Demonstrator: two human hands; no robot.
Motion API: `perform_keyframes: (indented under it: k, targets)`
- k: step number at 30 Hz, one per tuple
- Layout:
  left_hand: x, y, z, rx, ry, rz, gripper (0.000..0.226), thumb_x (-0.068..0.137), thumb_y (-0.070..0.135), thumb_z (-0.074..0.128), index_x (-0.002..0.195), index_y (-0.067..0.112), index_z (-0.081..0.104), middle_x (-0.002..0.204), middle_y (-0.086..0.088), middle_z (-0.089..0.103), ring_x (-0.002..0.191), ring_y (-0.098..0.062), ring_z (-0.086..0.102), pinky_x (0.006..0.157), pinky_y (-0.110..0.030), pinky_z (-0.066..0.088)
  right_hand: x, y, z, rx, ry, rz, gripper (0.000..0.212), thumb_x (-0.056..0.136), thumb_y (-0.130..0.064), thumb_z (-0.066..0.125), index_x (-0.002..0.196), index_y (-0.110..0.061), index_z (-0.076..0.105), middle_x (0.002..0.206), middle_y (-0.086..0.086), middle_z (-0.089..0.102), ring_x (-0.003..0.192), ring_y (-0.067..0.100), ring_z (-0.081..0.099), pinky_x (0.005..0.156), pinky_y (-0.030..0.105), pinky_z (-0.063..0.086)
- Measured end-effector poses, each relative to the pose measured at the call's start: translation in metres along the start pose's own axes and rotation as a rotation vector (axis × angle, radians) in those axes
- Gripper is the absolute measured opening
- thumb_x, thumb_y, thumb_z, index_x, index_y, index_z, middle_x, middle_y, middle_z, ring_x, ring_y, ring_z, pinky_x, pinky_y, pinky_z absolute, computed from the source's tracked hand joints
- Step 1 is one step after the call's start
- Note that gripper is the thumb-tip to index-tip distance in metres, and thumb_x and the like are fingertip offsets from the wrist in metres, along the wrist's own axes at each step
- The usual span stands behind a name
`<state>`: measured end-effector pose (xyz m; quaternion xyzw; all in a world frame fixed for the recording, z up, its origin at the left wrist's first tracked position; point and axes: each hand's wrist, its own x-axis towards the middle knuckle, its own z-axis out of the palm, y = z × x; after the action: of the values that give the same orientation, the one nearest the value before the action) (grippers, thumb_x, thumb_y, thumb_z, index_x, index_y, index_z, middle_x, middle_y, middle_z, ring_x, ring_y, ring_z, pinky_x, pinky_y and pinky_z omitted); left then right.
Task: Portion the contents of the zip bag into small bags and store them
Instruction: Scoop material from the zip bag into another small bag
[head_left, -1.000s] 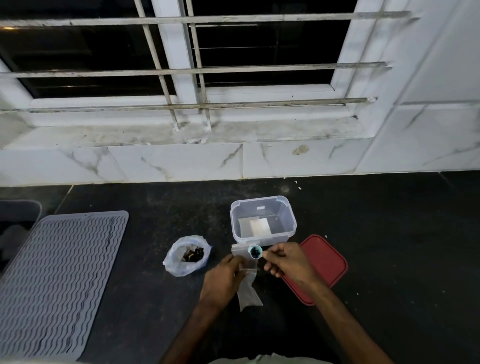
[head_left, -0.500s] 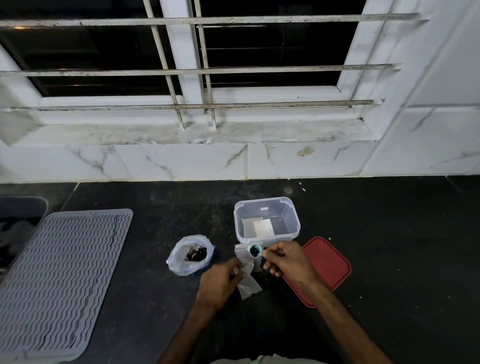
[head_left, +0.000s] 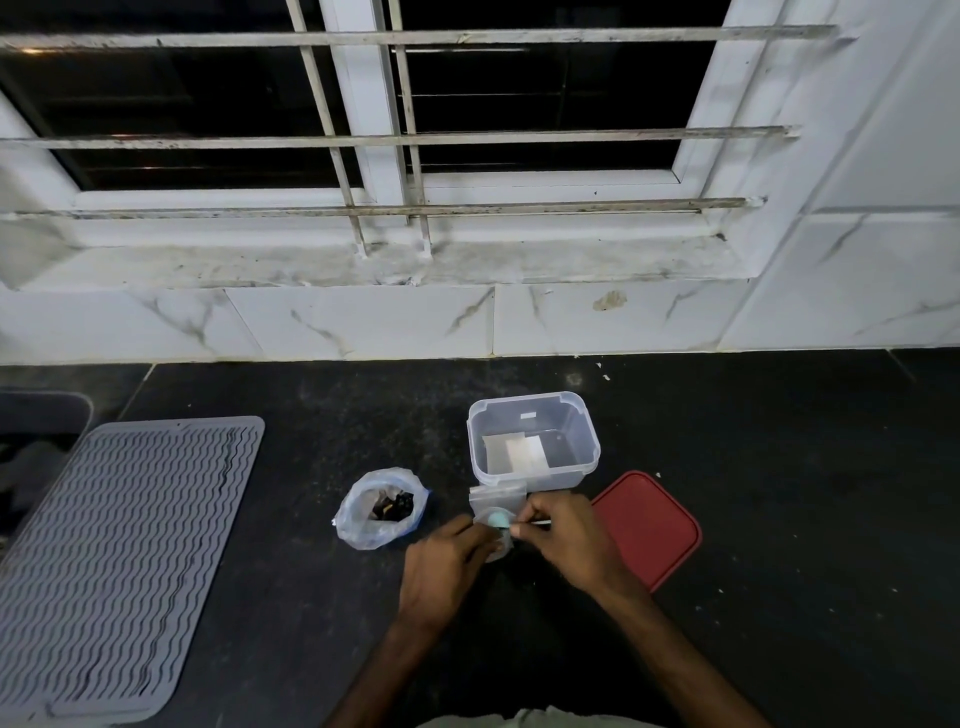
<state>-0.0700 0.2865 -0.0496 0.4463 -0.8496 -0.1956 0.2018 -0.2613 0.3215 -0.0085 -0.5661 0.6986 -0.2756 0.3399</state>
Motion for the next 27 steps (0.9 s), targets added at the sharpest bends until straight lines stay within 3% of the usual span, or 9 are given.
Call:
perform_keyframes:
  k: [3,9,12,17,20,24,27]
  targets:
    - [0.001,0.001,0.002,-0.024,-0.016,0.009,0.014,0.081,0.031,0.074,0.094,0.035,0.069,0.082,0.015,0.061,0.066,0.000,0.058,0.052,-0.003,0.021,0.000,0.000,0.001,0.017,0.070,-0.005,0.006,0.079,-0.026,0.078,0.078,-0.025,0.072,0.078,-0.018,0.071,0.077,0.000,0.066,0.075,0.030,0.057]
    - [0.001,0.002,0.002,-0.051,0.006,-0.005,0.018,0.084,0.043,0.060,0.097,0.036,0.070,0.084,0.017,0.061,0.069,0.001,0.058,0.052,-0.004,0.021,0.000,0.004,0.002,0.084,0.144,0.020,0.009,0.077,-0.020,0.082,0.081,-0.023,0.075,0.080,-0.016,0.072,0.079,-0.002,0.067,0.074,0.019,0.055]
    - [0.001,0.000,0.004,-0.034,0.012,0.007,0.015,0.084,0.040,0.064,0.098,0.035,0.069,0.085,0.016,0.061,0.069,-0.001,0.059,0.051,-0.005,0.022,0.002,0.007,0.003,0.150,0.160,0.039,0.009,0.078,-0.019,0.082,0.085,-0.020,0.077,0.083,-0.014,0.074,0.081,-0.002,0.068,0.075,0.014,0.053]
    - [0.002,0.002,0.006,-0.073,0.042,0.021,0.021,0.087,0.045,0.057,0.102,0.036,0.068,0.087,0.016,0.062,0.072,0.000,0.059,0.049,-0.018,0.042,0.000,0.003,0.000,0.391,0.145,0.158,0.003,0.083,-0.018,0.077,0.084,-0.015,0.075,0.081,-0.005,0.076,0.069,0.008,0.069,0.056,0.020,0.051]
    - [0.005,0.002,0.010,-0.067,0.036,0.038,0.026,0.089,0.050,0.052,0.104,0.036,0.067,0.090,0.016,0.063,0.075,0.000,0.061,0.052,-0.023,0.049,0.001,0.001,-0.004,0.490,0.147,0.190,0.004,0.085,-0.016,0.075,0.085,-0.012,0.074,0.078,0.002,0.076,0.063,0.014,0.065,0.055,0.024,0.050]
    - [0.009,0.003,0.010,-0.069,-0.043,-0.010,0.033,0.092,0.052,0.054,0.121,0.037,0.060,0.110,0.013,0.067,0.090,-0.004,0.064,0.072,-0.025,0.053,0.003,0.000,-0.006,0.515,0.153,0.192,0.004,0.085,-0.014,0.074,0.084,-0.011,0.072,0.076,0.005,0.075,0.061,0.017,0.062,0.054,0.026,0.049]
    - [0.006,0.006,0.003,-0.074,-0.065,-0.105,0.041,0.092,0.057,0.052,0.127,0.036,0.053,0.102,0.013,0.067,0.088,-0.004,0.065,0.073,-0.025,0.050,0.004,-0.006,-0.006,0.517,0.165,0.174,0.004,0.086,-0.013,0.074,0.083,-0.010,0.072,0.075,0.007,0.074,0.060,0.019,0.061,0.054,0.026,0.049]
